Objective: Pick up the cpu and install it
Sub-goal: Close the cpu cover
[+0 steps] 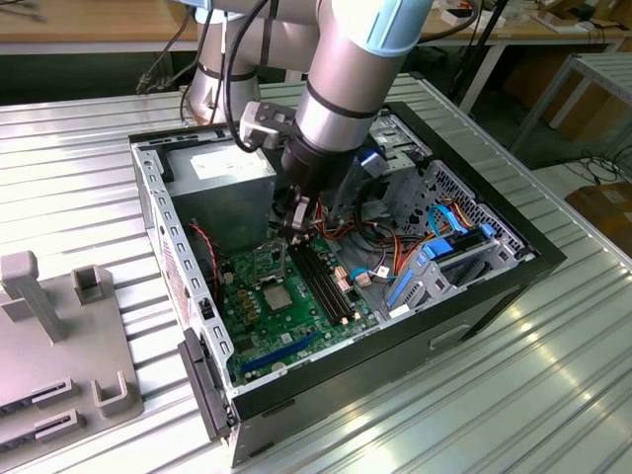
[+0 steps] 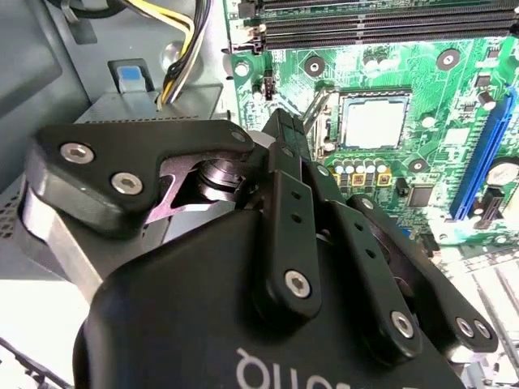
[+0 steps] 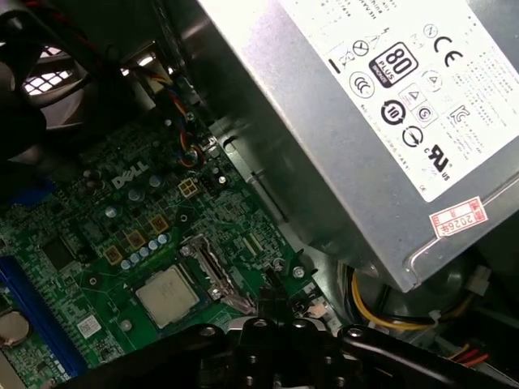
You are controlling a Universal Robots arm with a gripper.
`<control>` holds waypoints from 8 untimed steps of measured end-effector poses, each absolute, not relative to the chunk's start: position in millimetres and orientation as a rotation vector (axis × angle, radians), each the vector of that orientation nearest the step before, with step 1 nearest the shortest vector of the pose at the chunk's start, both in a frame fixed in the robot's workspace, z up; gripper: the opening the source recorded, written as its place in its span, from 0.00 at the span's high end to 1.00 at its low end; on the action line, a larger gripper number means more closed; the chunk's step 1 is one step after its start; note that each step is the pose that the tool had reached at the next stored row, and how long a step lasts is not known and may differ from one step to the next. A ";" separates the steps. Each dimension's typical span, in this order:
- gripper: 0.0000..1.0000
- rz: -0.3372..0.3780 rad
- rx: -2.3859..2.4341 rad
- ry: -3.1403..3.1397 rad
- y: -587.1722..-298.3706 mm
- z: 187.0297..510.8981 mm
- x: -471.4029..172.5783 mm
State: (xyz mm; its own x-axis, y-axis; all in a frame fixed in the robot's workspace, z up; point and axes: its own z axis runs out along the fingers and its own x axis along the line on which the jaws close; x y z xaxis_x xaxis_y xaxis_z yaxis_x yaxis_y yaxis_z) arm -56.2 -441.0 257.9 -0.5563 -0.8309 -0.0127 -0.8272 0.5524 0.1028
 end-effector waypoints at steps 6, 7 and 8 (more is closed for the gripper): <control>0.89 -0.149 1.504 -2.710 -441.0 260.2 -56.2; 0.89 -0.149 1.509 -2.707 -441.0 260.3 -56.2; 0.89 -0.149 1.515 -2.704 -441.0 260.3 -56.2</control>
State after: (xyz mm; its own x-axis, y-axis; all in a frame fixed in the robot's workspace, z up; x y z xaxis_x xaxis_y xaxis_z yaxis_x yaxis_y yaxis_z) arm -56.2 -441.0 260.3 -0.5229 -0.8523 -0.0129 -0.8486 0.5190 0.1026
